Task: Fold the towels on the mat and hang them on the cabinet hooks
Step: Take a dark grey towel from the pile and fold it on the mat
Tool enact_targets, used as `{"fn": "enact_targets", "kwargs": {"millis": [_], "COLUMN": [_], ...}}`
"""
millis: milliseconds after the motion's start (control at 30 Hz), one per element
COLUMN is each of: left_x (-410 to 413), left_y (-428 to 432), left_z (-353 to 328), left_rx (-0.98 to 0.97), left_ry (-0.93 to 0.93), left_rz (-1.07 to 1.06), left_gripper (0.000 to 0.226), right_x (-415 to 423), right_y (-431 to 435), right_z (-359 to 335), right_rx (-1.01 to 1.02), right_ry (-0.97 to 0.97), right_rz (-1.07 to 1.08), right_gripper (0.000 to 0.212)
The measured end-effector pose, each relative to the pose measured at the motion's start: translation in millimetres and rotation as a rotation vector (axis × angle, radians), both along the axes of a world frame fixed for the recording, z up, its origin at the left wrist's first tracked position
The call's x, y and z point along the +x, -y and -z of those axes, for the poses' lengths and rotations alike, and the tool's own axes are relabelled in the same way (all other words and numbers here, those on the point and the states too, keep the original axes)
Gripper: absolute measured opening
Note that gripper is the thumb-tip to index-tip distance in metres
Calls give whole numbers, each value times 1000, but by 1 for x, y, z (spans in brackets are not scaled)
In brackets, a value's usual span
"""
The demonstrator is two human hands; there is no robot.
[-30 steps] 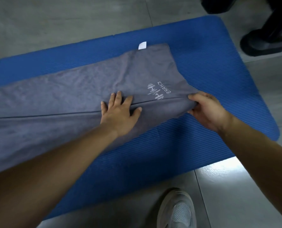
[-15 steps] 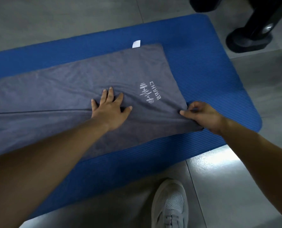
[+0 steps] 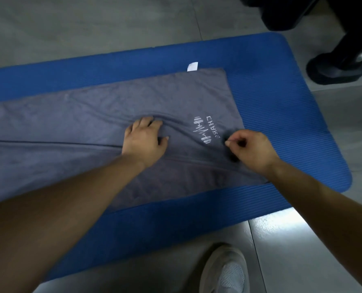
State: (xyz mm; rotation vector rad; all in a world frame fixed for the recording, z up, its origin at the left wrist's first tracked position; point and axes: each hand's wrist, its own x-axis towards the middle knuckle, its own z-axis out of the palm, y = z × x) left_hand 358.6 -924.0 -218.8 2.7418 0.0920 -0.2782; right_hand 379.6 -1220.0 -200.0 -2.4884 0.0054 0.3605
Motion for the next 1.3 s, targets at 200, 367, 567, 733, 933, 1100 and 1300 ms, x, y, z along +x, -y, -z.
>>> {"fn": "enact_targets", "kwargs": {"millis": [200,367,567,733,933,1100,1300], "left_x": [48,90,129,143,143,166,170], "left_y": [-52,-90,-105,-116,-117,-107,-111], "left_z": [-5,1,7,8,9,4,-5], "left_rx": [-126,-184,-169,-149,-170,-158,-271], "left_ry": [78,130,78,11,77,181,151], "left_rz": [-255,-355,-346,-423,-452,-427,-412], "left_gripper": [32,30,36,9,5,6,24], "right_x": [79,170,215,230,237,247,246], "right_y": [-49,-74,-94,-93,-91,-92,-107], "right_z": [10,16,26,32,30,25,19], "right_rx": [220,258,153,-9,-32,55,-70], "right_ry": [-66,-36,3,37,65,128,160], "right_rz": [-4,94,26,-76,-50,110,24], "right_gripper": [8,17,20,27,13,13,33]}}
